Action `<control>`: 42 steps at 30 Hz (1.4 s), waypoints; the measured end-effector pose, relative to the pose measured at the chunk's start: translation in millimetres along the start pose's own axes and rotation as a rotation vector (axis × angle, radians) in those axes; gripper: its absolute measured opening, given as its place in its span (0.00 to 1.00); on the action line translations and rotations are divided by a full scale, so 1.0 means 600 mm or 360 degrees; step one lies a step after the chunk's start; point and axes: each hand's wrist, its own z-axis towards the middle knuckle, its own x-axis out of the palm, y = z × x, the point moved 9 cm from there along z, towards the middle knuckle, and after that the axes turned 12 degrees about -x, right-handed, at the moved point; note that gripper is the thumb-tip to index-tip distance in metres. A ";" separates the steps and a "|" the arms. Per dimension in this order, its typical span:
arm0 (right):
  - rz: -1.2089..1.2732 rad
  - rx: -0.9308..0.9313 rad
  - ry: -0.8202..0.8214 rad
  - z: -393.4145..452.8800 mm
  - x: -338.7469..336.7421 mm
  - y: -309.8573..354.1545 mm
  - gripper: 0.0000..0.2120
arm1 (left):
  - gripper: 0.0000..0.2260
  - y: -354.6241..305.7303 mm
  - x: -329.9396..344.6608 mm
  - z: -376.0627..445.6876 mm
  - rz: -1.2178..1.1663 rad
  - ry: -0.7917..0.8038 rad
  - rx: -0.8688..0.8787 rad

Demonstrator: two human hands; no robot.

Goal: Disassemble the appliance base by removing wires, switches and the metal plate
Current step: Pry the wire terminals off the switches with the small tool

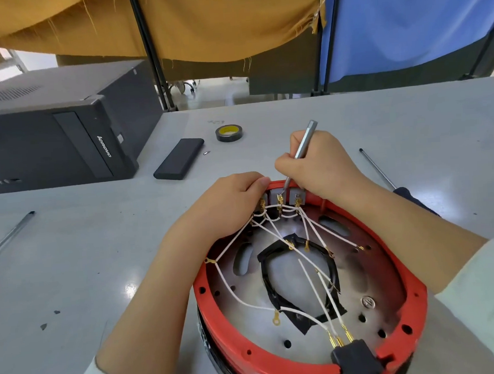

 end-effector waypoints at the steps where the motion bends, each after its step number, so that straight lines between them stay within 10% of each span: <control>1: 0.0002 -0.0002 0.0007 0.000 0.001 -0.001 0.16 | 0.16 0.000 0.001 0.000 0.0001 0.0003 0.0000; 42: 0.0016 -0.0029 0.0021 0.007 0.017 0.010 0.16 | 0.15 0.001 0.004 -0.003 0.0000 0.0046 0.0005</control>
